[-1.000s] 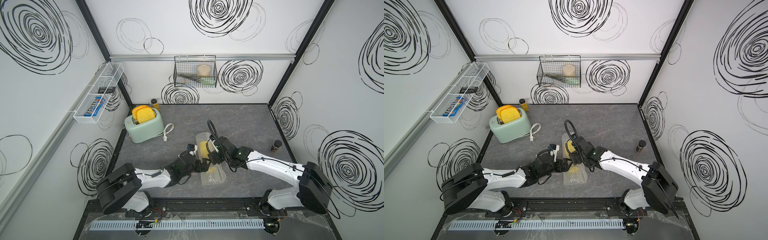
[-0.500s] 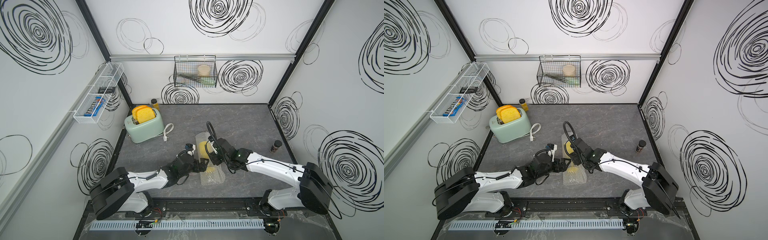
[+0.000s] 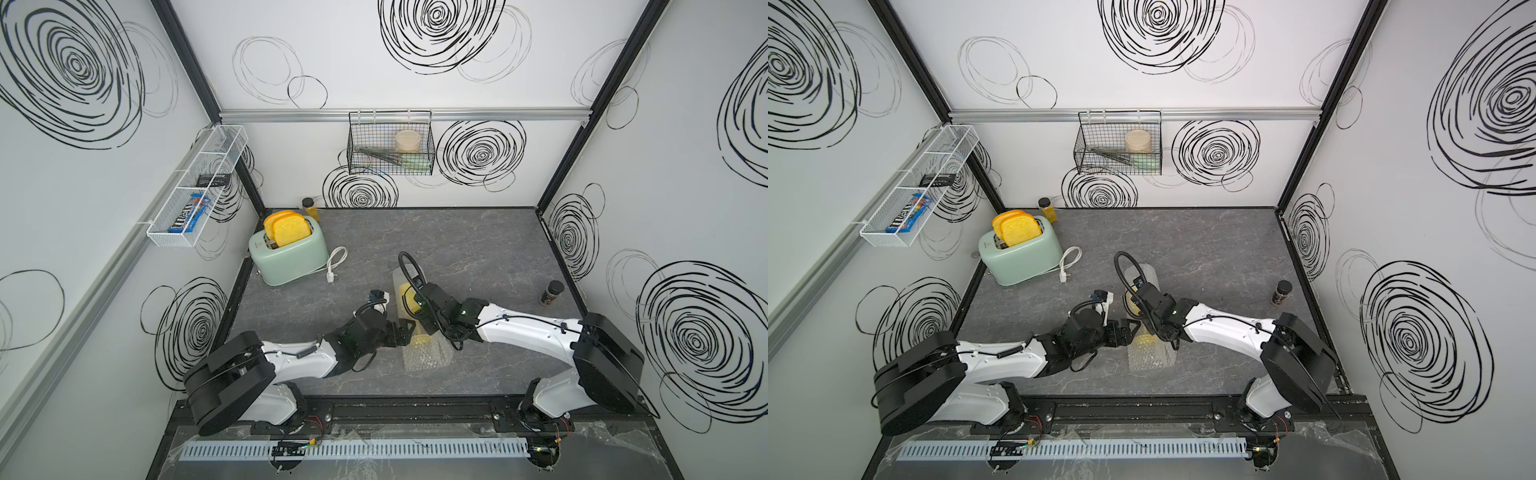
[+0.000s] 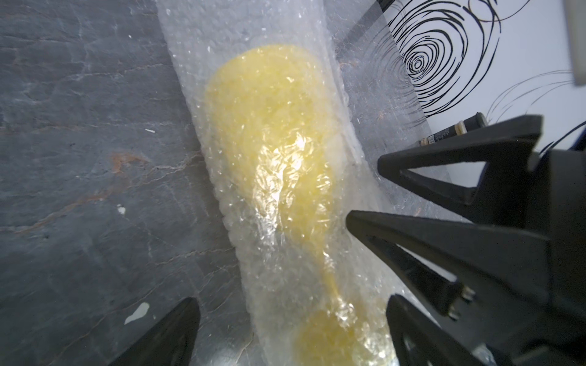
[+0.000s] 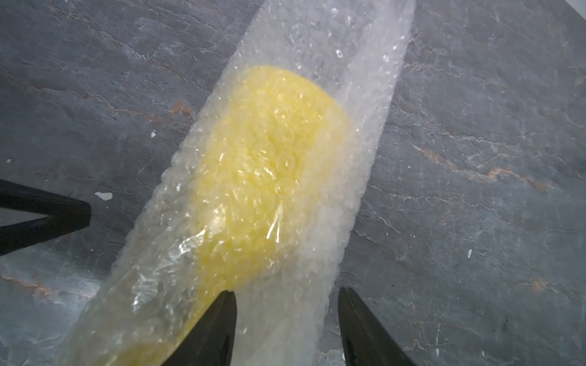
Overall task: Unpack wine glasses from bubble wrap
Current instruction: Unwrap the bubble wrap at the center of the board.
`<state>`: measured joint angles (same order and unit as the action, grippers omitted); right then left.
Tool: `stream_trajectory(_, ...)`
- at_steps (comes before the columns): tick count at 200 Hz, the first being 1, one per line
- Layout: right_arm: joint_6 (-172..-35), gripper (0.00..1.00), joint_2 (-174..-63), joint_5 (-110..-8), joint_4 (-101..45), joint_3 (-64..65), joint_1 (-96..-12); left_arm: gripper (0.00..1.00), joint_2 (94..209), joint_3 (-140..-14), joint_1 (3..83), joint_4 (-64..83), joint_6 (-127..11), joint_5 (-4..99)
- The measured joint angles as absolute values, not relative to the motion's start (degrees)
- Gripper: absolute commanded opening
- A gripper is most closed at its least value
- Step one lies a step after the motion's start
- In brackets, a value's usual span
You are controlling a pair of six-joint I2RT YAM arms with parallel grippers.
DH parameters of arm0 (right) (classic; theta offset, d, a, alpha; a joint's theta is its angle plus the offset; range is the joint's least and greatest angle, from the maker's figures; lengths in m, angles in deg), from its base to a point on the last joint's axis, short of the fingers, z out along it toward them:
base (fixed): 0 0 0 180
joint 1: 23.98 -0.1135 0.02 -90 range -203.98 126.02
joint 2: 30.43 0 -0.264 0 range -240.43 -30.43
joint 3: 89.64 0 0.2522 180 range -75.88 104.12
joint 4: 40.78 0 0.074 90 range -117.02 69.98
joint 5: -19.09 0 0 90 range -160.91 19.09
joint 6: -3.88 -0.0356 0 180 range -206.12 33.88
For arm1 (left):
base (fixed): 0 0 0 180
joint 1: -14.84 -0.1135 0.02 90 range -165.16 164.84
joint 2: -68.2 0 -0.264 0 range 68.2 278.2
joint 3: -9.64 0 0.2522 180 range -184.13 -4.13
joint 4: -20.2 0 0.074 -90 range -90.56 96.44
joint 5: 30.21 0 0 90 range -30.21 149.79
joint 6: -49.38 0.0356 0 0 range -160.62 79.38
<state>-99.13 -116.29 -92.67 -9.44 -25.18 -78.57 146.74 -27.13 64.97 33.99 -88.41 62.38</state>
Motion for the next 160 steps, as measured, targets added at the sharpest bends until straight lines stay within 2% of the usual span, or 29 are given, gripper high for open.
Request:
stream_trajectory(39, -99.9, 0.36, -116.8, -95.1, -8.7, -24.2, -79.4, 0.97, 148.7, -27.1, 65.0, 34.9, -88.4, 62.4)
stream_trajectory(72, -99.8, 0.13, -116.8, -96.1, -8.4, -24.2, -79.4, 0.97, 149.7, -27.2, 65.0, 35.3, -88.4, 62.4)
stream_trajectory(91, -99.4, 0.04, -116.8, -96.0, -8.5, -24.2, -79.0, 0.97, 150.2, -27.2, 65.0, 35.3, -88.4, 62.4)
stream_trajectory(103, -99.2, 0.0, -116.8, -95.8, -8.5, -24.2, -78.6, 0.97, 150.6, -27.4, 65.0, 35.3, -88.4, 62.4)
stream_trajectory(160, -98.9, 0.0, -115.0, -91.0, -10.1, -25.2, -76.6, 0.98, 151.9, -30.3, 64.9, 36.2, -88.4, 61.7)
